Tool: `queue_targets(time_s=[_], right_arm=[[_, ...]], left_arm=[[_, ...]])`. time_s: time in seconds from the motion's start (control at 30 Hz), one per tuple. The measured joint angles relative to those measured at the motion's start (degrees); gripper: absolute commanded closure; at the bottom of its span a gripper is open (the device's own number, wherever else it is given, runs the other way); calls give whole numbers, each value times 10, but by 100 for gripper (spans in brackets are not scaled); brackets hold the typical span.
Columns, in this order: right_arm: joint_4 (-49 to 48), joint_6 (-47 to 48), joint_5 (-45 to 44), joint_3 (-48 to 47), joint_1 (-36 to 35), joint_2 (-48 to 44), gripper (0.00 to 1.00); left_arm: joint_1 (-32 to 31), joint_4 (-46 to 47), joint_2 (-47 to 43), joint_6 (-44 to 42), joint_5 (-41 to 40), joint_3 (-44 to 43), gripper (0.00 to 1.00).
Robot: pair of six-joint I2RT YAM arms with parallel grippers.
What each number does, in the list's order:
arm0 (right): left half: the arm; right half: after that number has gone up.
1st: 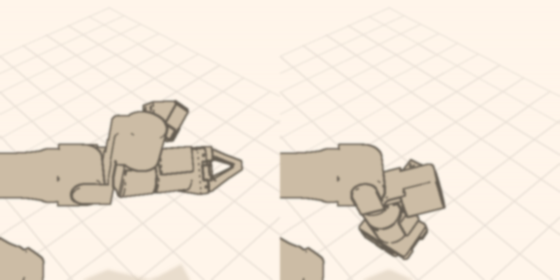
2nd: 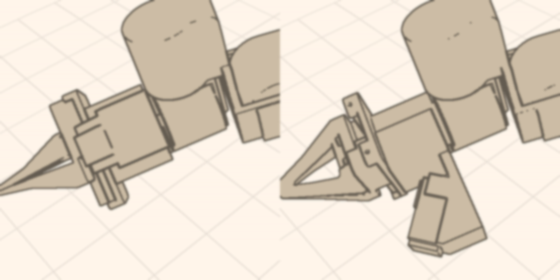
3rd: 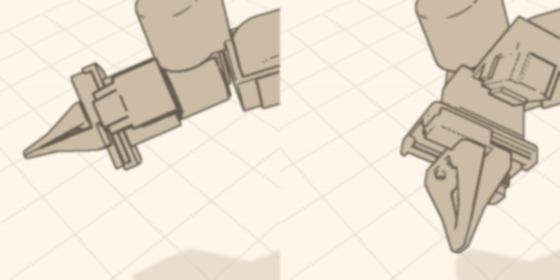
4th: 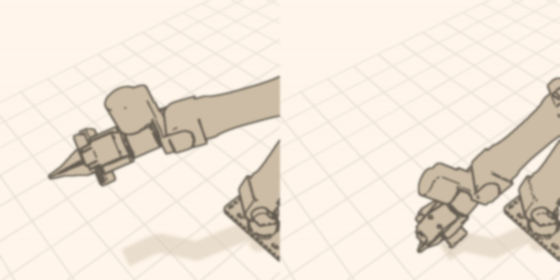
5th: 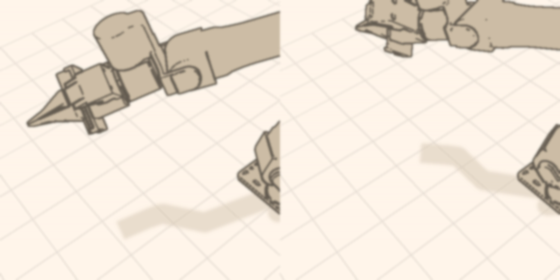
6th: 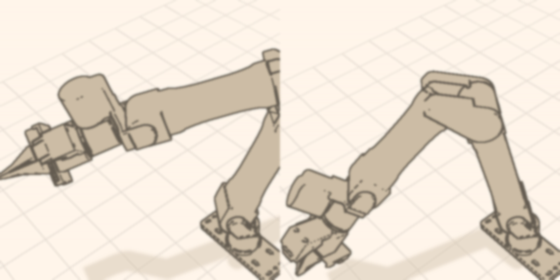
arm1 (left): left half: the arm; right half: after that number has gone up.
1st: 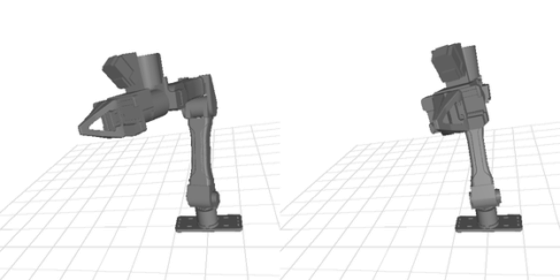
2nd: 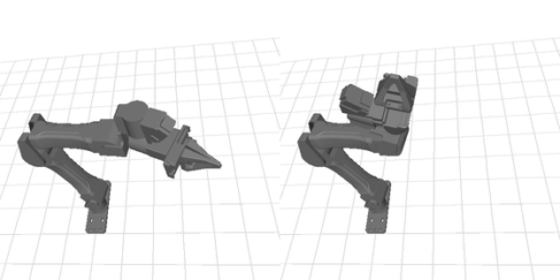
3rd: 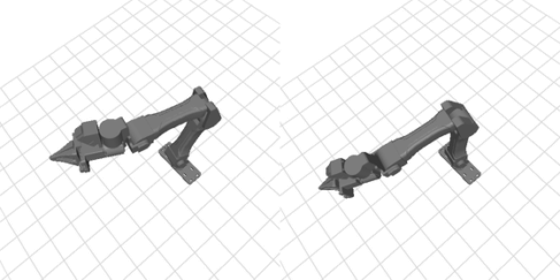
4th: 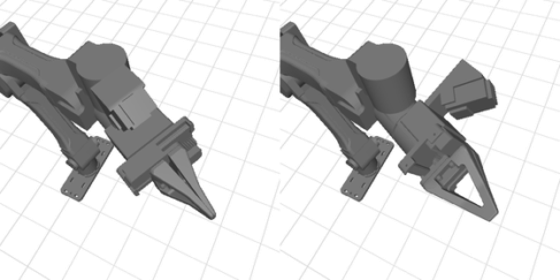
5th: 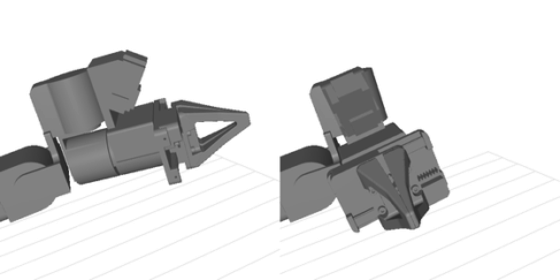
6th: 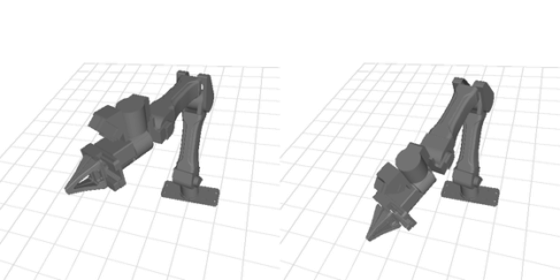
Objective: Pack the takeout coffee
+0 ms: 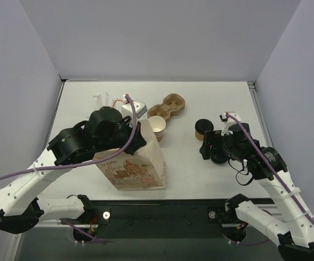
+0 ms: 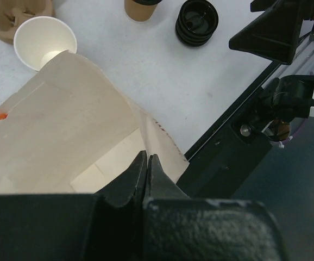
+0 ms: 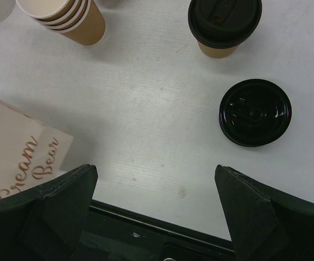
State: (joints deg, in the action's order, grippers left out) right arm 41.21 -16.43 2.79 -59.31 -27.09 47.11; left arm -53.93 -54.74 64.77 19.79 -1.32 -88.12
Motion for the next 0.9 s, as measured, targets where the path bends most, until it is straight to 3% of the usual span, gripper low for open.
queue_targets(time_s=[0.5,0.87,0.9], right_arm=[[4,-11,0,22,0,-35,2],[5,-15,0,28,0,-36,2],[5,-15,0,28,0,-35,2]], left_arm=[[-131,185,46,-103,-57,138,100],[-149,257,54,-221,-57,163,100],[-149,257,57,-224,-57,163,95]])
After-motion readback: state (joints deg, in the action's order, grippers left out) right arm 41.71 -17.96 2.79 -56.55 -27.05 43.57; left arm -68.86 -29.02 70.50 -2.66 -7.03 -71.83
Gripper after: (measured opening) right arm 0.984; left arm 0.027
